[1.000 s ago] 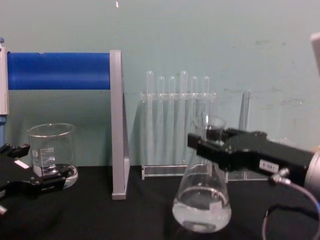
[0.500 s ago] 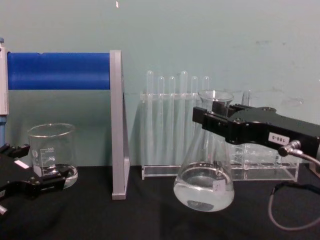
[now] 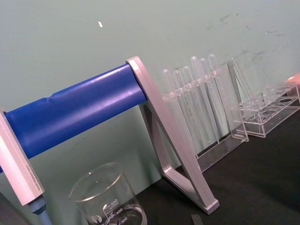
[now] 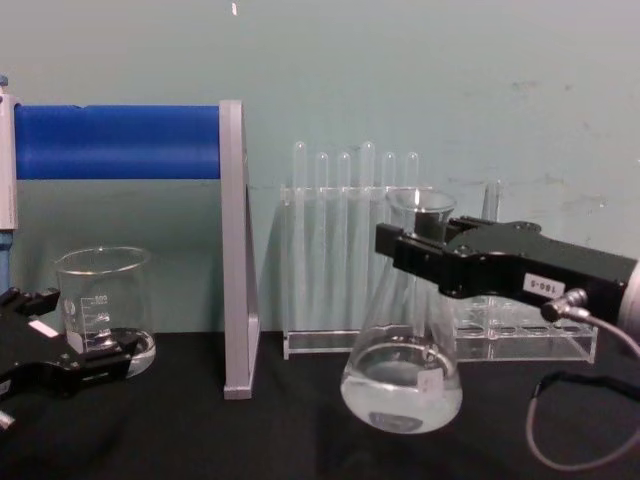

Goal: Grasp the erlenmeyer flask with one hand, shake it three times, then place it back.

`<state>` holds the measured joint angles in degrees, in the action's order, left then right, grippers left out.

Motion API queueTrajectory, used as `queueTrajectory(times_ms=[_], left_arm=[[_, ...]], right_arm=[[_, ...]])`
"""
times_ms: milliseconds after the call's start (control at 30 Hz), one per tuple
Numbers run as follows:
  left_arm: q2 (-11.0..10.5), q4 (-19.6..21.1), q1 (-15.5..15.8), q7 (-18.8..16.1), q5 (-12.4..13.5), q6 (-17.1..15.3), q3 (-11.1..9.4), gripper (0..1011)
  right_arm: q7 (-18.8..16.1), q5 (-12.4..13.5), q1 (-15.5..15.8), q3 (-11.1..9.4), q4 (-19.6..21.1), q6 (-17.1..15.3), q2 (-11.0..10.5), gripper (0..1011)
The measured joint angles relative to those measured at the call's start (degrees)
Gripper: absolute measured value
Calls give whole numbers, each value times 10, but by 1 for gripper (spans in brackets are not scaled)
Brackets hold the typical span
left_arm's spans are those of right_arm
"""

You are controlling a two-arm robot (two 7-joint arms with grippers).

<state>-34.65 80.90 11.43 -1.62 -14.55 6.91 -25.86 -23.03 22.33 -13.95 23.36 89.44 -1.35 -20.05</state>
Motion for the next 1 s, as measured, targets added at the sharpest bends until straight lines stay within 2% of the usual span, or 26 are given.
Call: queueTrajectory(times_ms=[167,367,767,1000], left_arm=[[0,0,0,0,0,0,0,1001],[0,0,0,0,0,0,0,1001],[0,0,0,0,0,0,0,1001],[0,0,0,0,0,0,0,1001]], right_arm=[[3,-8,2,10,6,-6,5,449],[5,-21,7,31,22,-14,15,449],[-9,-30,16,67,47,-28,25,449],[-16,-31,19,80,58,-30,27,449]])
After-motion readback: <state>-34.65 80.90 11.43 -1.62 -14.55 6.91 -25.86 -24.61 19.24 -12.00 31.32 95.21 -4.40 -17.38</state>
